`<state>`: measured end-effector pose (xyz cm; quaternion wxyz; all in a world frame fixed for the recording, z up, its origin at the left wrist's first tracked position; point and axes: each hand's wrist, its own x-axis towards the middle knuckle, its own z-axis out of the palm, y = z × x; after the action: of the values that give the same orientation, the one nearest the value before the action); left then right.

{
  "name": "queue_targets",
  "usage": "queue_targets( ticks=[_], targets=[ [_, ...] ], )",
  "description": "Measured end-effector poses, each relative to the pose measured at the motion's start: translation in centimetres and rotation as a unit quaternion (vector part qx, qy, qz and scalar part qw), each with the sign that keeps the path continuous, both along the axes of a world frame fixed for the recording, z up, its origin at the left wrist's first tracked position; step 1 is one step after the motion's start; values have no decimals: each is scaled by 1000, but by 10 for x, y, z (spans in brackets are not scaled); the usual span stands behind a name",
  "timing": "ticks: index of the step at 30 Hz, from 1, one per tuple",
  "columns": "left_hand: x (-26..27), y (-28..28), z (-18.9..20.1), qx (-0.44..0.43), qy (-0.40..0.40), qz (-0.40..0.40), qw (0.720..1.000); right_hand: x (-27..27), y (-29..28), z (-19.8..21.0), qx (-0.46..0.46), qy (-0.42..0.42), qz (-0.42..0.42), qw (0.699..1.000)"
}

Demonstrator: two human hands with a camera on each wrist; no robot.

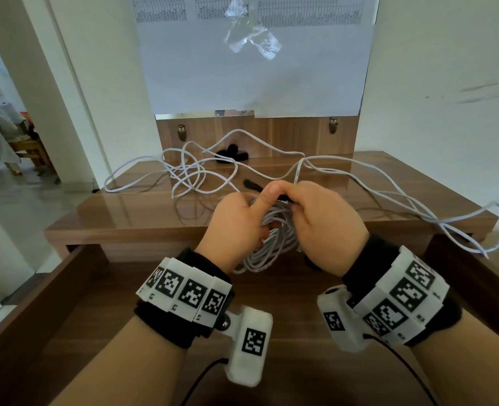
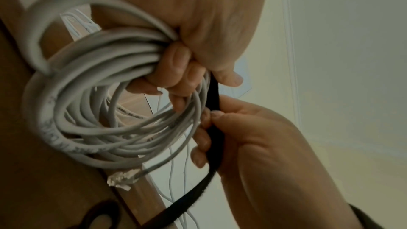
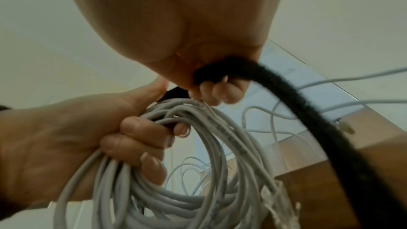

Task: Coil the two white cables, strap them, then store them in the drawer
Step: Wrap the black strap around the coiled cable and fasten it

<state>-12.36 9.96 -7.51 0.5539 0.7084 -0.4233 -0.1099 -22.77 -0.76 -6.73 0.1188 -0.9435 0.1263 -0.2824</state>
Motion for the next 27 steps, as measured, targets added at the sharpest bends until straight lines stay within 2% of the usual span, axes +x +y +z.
queue_targets(
  ticks=[2, 4, 7, 8, 9, 11, 13, 15, 17, 22, 25, 27],
  targets=[
    [1, 0, 2, -8, 2, 27, 1000, 1, 5, 0, -40, 48, 6, 998],
    [4, 1, 3, -10, 2, 48, 999, 1, 9, 0, -37, 52, 28, 998],
    [5, 2, 4, -16, 6, 62, 998, -5, 14, 2, 57, -48, 89, 993],
    [6, 3, 5, -20, 12, 63, 998, -7, 16, 3, 131, -86, 119, 980],
    [8, 4, 7, -22, 17, 61, 998, -8, 18, 4, 230, -112, 150, 955],
    [10, 8, 10, -41, 48, 26, 998, -12, 21, 8, 397, -144, 199, 884],
    [9, 9, 12, -54, 54, -4, 997, -13, 21, 10, 455, -168, 217, 847],
    [4, 10, 12, -61, 28, -25, 997, -11, 20, 11, 480, -188, 202, 832],
    [-1, 9, 9, -45, -12, -46, 998, -10, 20, 9, 491, -205, 183, 826],
    [-9, 7, 9, -16, -36, -85, 996, -11, 18, 8, 457, -237, 139, 846],
    [-6, 7, 10, -35, 6, -98, 995, -11, 15, 9, 444, -218, 139, 858],
    [-4, 8, 12, -53, 40, -122, 990, -12, 14, 12, 476, -211, 166, 837]
  ],
)
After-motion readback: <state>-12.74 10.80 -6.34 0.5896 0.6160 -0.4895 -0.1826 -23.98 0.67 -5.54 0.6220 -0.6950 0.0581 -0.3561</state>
